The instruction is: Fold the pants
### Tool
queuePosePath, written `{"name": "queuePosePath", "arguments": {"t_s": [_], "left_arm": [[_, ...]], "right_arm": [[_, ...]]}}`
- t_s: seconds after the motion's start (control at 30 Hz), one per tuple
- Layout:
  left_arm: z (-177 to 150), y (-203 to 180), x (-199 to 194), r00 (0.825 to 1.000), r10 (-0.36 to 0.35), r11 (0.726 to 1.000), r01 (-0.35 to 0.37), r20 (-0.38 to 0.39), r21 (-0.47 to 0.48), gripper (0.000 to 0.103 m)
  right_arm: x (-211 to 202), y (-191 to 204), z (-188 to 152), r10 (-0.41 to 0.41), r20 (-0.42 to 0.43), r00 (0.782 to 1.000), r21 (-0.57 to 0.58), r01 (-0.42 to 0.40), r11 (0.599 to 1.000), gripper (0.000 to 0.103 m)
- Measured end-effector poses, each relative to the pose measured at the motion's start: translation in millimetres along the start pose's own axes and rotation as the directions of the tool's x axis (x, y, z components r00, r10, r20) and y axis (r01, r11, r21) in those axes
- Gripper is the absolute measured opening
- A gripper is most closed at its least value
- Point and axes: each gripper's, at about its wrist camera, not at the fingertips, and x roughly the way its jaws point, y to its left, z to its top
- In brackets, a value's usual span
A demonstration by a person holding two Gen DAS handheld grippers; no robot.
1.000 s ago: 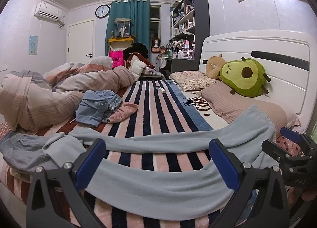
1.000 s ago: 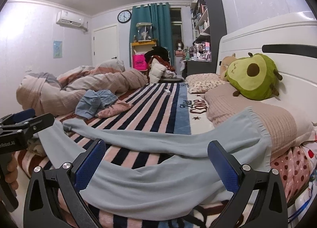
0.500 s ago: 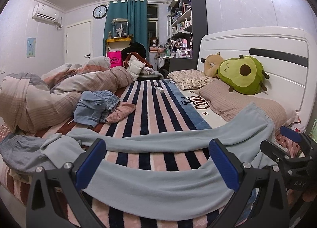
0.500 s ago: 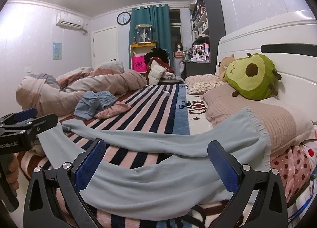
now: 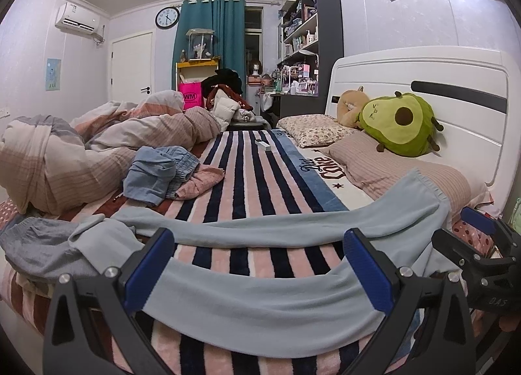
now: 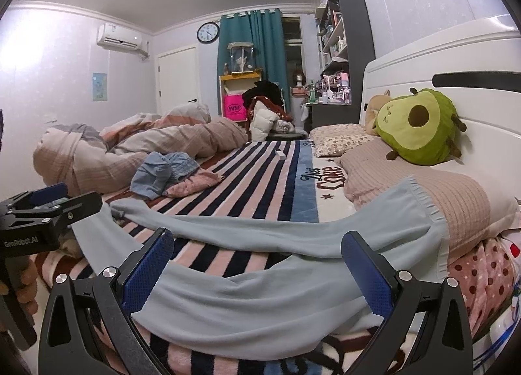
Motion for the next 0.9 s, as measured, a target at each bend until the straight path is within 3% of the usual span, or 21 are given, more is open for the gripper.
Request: {"name": "queuePosePath", "arguments": {"t_s": [0.67,0.8,0.9], "left_arm": [[-3,0,-1,1.000,0.003,1.000,-0.003,-0.004,-0.001,0.102],[-5,0,2,1.000,0.022,1.000,-0.022,-0.015,0.005,0.102],[-8,0,9,0.999,0.029,1.000,-0.029,-0.026,-0.003,0.102]], "right_arm": [[-3,-1,-1,-0.006,0.006,1.000,0.004,0.006,1.000,0.103],[-8,-8,-6,-0.026,0.052,0.998,0.092,0.021,0.996,0.103],[-7,-20,-6,-0.023,0.017,1.000,0.117,0.021,0.993,0.103]]}}
